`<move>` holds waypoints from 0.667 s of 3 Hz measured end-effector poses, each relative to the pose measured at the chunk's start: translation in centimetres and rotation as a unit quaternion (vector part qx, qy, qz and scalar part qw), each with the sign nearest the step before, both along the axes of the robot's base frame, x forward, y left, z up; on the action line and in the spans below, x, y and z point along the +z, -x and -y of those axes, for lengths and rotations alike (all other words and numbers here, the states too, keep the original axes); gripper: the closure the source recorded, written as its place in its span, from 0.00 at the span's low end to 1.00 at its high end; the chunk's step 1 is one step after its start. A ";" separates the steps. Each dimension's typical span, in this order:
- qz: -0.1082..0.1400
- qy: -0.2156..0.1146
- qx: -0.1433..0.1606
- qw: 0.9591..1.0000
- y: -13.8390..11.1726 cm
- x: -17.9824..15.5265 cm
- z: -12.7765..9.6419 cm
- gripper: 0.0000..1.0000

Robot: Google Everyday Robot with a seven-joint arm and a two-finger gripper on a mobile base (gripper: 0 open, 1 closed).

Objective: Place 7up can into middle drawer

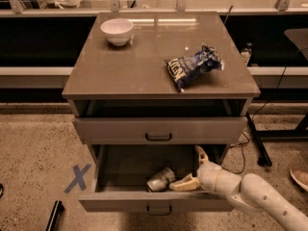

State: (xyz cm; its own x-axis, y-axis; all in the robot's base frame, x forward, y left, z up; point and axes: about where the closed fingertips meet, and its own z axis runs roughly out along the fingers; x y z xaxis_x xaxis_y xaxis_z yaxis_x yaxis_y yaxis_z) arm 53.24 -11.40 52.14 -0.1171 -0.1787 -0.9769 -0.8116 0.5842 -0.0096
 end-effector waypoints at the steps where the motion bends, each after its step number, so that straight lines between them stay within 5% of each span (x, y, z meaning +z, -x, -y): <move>1: -0.030 -0.012 -0.008 0.999 2.5 0.3 2.3 0.00; 2: -0.031 -0.013 -0.009 0.999 2.6 0.4 2.4 0.00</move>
Offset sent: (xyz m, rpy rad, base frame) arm -0.0221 -0.0208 0.0030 0.0213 0.0548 -0.0149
